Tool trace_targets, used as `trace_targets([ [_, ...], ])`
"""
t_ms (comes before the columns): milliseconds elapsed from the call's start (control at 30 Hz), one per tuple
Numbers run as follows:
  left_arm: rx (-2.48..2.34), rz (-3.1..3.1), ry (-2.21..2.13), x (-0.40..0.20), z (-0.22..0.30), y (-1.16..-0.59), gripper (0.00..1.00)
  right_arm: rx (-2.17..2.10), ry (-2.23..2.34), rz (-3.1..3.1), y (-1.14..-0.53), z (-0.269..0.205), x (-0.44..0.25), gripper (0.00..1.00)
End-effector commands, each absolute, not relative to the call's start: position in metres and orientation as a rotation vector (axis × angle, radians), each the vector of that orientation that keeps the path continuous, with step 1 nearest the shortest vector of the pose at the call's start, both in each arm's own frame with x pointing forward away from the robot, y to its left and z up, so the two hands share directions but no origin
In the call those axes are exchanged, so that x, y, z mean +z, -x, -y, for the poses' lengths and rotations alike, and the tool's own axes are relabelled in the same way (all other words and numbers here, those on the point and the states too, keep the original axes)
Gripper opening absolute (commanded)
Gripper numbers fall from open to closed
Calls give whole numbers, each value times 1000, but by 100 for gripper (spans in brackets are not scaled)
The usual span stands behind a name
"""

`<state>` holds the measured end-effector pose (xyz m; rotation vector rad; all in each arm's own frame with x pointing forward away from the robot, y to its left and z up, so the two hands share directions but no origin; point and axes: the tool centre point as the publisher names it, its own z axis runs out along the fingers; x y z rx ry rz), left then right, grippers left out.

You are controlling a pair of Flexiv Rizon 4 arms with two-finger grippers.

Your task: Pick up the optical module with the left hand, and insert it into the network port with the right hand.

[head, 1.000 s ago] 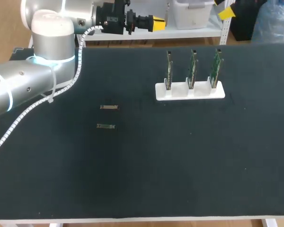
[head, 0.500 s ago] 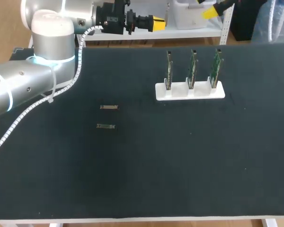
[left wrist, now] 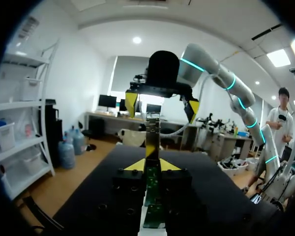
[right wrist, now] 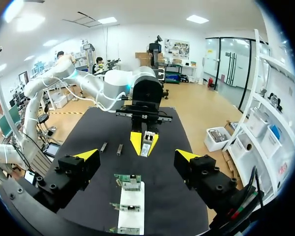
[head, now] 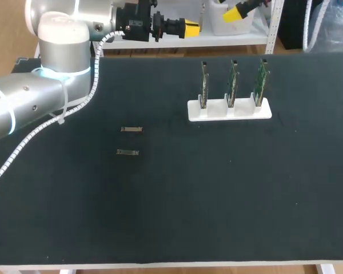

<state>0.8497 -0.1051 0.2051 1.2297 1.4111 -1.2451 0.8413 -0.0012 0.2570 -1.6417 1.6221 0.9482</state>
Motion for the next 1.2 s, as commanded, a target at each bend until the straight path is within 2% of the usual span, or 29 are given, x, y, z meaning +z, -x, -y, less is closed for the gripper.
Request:
trace_targets([
  [33,-1239,-1415,-1225,206,105,-847,0,1286,1874,-1522,-848,-9,253,100],
  [433,-1239,-1415,-1225,206,105,-847,0,1301,1890,-1518,-845,-30,248,100],
  [1200,-1239,-1415,-1225,206,105,-847,0,1300,1905,-1509,-870,-36,248,100],
])
